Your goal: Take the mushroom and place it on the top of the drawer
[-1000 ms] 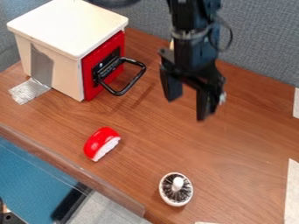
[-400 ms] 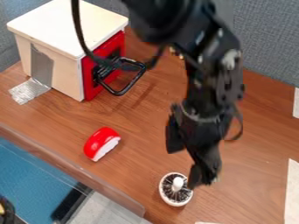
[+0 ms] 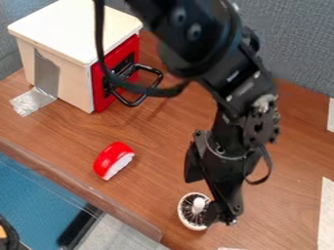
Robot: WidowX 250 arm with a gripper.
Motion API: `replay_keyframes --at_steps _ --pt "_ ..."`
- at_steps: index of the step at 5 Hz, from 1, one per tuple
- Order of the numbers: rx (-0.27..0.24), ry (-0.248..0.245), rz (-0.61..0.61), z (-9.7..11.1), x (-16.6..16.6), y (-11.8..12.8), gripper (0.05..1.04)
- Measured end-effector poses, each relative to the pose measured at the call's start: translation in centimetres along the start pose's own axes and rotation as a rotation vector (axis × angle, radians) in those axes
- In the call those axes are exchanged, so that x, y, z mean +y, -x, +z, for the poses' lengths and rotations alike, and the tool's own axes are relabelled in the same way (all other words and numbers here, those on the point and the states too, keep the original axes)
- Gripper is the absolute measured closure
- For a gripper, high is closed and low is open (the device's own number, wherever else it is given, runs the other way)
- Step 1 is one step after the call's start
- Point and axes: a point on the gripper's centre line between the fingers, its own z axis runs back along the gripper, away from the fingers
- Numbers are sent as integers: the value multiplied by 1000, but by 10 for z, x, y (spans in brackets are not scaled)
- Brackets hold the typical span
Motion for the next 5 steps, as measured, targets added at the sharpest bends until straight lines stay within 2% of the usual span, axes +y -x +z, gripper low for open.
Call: replay_keyframes --at_steps 1,2,4,5 --pt "14 -3 -2 -7 0 2 83" --pt "38 -4 -1 -15 0 5 135" --pt "42 -15 17 -22 3 5 730" --pt "41 -23 18 -23 4 2 857"
